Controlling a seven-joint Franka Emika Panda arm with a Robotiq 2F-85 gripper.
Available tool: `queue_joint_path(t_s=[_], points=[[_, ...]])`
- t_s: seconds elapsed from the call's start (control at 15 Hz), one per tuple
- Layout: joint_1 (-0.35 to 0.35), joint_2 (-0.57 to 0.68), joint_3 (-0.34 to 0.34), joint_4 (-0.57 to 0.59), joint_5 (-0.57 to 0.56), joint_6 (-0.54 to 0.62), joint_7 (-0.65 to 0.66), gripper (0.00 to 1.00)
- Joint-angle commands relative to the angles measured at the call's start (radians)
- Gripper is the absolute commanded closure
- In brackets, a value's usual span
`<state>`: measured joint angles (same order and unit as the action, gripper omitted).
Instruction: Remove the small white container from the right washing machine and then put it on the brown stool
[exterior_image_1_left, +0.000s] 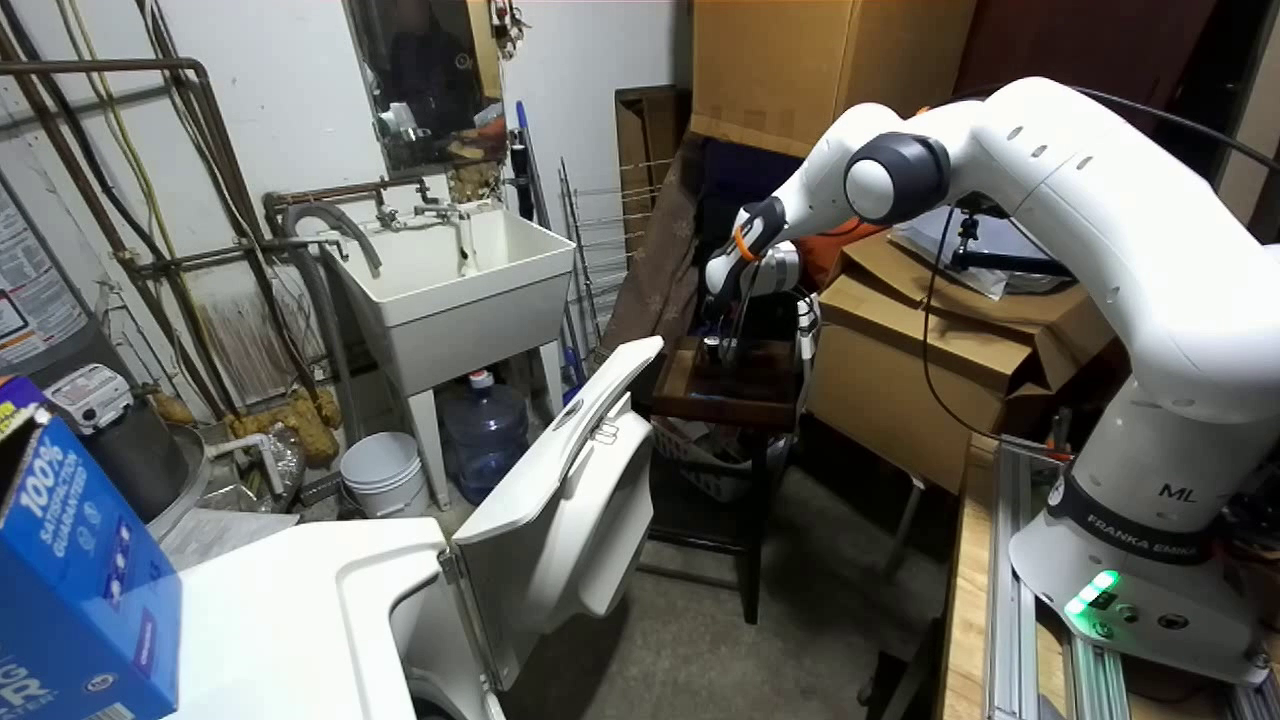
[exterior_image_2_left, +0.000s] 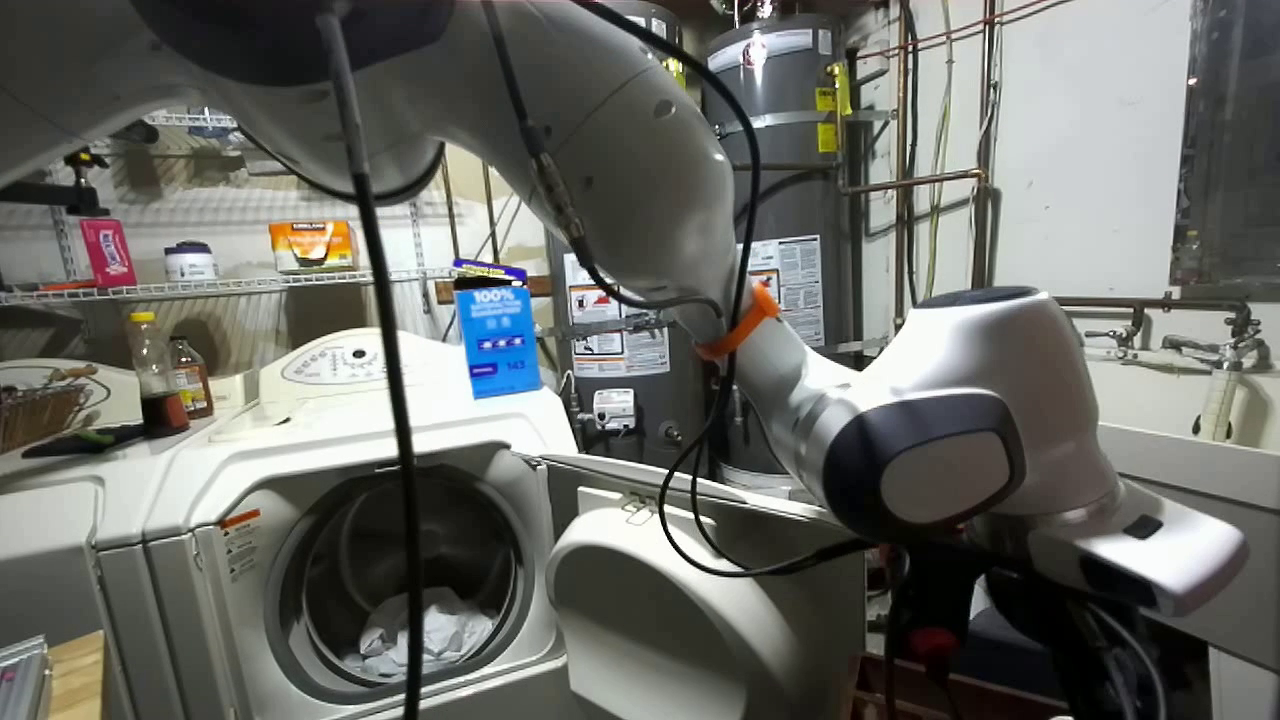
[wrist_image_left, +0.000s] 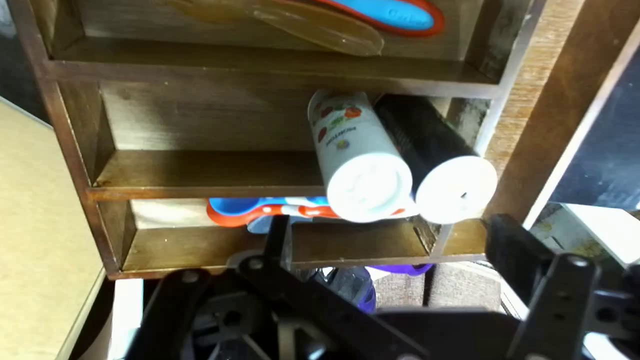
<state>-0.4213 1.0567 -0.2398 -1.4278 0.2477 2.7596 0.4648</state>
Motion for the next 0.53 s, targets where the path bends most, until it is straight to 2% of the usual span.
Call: queue_joint_path(t_s=[0.0, 0.13, 0.2, 0.33, 0.4, 0.47], points=[[0.004, -0.159, 0.008, -0.16, 0.003, 0.03, -0.043, 0.0], [0.009, -0.228, 0.009, -0.224, 0.032, 0.083, -0.084, 0.0], [-0.005, -0.267, 0.04, -0.267, 0.032, 0.126, -0.138, 0.0], [-0.03, -0.342, 0.094, -0.33, 0.025, 0.141, -0.237, 0.0], [0.003, -0.231, 0.026, -0.199, 0.02, 0.101, -0.148, 0.0], [-0.001, -0.264, 0.044, -0.23, 0.02, 0.108, -0.179, 0.0]])
